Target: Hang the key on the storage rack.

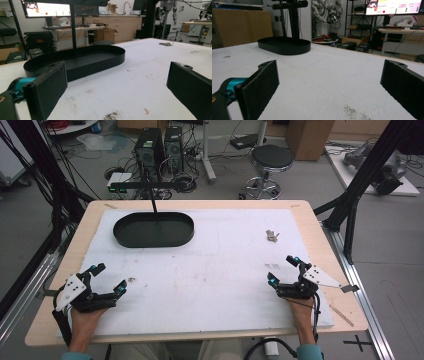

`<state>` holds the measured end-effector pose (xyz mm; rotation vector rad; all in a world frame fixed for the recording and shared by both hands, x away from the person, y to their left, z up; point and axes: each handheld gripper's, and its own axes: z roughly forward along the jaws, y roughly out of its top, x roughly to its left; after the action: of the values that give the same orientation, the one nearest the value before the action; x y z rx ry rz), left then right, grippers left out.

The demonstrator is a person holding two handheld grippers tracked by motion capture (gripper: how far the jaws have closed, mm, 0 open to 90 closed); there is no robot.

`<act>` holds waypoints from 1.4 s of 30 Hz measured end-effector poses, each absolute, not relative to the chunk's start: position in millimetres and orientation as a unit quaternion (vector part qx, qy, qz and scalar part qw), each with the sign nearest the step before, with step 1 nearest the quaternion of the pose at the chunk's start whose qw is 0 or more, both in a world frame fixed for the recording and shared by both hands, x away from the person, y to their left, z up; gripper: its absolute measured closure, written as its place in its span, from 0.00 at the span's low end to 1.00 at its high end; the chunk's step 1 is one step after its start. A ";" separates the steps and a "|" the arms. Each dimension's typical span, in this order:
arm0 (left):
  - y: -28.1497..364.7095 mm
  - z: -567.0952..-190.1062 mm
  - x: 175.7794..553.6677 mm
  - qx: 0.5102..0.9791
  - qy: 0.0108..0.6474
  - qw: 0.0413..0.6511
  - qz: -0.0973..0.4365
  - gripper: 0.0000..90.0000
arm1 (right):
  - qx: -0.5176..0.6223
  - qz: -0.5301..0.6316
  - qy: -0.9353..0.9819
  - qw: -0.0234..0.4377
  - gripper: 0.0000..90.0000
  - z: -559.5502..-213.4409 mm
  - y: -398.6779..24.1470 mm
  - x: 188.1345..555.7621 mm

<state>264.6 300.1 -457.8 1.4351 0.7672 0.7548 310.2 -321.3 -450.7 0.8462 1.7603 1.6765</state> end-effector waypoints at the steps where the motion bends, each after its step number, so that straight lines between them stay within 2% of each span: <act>1: 300.2 -457.8 264.7 0.625 0.335 0.625 0.328 0.04 | 0.315 0.625 0.657 0.281 0.01 -450.8 -321.3 310.3; 24: 299.7 -457.5 265.6 0.627 0.336 0.622 0.327 0.04 | 0.322 0.603 0.671 0.287 0.01 -445.3 -319.9 312.9; 30: 299.6 -457.5 265.3 0.628 0.333 0.622 0.328 0.04 | 0.340 0.564 0.697 0.283 0.01 -420.8 -322.4 325.3; 37: 299.7 -457.5 265.7 0.628 0.335 0.622 0.327 0.04 | 0.361 0.519 0.737 0.240 0.01 -369.9 -336.4 363.2; 42: 298.8 -457.2 266.2 0.631 0.335 0.620 0.325 0.04 | 0.368 0.505 0.748 0.223 0.01 -349.1 -341.4 385.1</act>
<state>266.2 298.8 -457.2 1.4504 0.7693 0.7484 385.1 -341.4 -349.1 1.0175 2.0653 1.3960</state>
